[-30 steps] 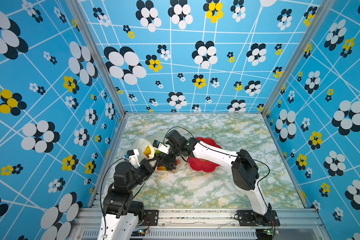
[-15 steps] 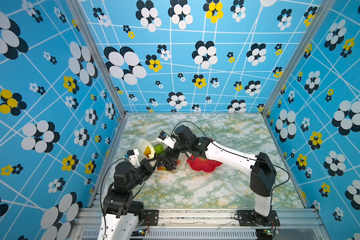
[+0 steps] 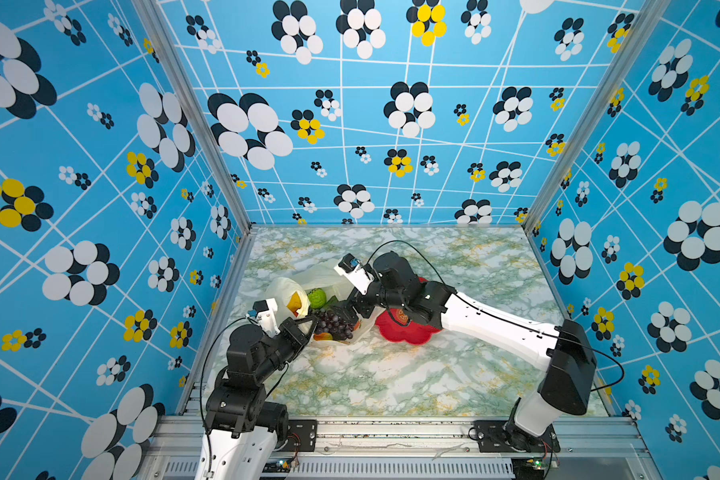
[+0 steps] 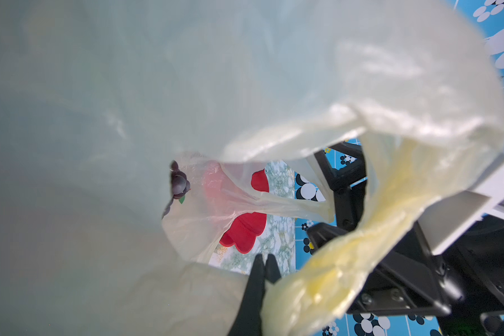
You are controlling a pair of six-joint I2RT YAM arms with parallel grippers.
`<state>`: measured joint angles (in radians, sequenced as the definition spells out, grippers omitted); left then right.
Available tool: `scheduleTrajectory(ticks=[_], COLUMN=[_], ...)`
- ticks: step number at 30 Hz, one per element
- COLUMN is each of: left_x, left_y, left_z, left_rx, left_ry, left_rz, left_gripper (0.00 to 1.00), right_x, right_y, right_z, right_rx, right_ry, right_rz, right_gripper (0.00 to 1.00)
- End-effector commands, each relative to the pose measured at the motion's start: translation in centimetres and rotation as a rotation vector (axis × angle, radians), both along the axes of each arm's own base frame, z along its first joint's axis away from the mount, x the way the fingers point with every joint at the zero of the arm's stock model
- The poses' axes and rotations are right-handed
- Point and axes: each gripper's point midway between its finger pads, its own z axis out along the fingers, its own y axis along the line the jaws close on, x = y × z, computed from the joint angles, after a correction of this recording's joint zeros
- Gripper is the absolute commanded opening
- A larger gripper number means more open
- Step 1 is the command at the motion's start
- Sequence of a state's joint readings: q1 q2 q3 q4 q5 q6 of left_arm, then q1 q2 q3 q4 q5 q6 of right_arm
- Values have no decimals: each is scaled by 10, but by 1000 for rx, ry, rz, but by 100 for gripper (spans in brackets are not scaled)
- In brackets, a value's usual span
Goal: Place the fruits into the plastic bag
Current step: 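Withdraw the right gripper from the bag back over the red bowl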
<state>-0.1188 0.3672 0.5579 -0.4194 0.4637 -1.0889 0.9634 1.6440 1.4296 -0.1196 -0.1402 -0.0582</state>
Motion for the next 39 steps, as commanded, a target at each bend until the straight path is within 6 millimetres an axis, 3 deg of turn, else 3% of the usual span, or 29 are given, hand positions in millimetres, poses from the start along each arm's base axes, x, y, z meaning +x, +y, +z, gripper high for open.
scheduleTrajectory(ticks=[1,7,13,17,22,25,29,39], left_x=[-1,-1,-4,-4,-3,-3,-3,-4], left_y=[2,2,3,3,3,2,2,3], left_z=[0,0,1,1,1,1,-3,4], left_rx=[6,2,5,6,4,4,5,9], left_ry=[-12,-11,-11,-14,-16,-13,-3,-15], left_rz=[5,6,9,8,9,7,7,9], left_gripper=[0,0,0,0,0,0,0,0], right_x=[3,12,35,50,58,46,32,12], right_y=[-18,-56,-109,-144,-188,-179,-151,-90], right_z=[42,68,82,74,42,21,5,-14], right_rx=[103,212,390,465,390,333,338,168], right_ry=[-33,43,324,464,571,702,841,820], right_rz=[-86,-246,-359,-412,-533,-440,-288,-114], right_gripper=[99,99,99,99,99,99,89,81])
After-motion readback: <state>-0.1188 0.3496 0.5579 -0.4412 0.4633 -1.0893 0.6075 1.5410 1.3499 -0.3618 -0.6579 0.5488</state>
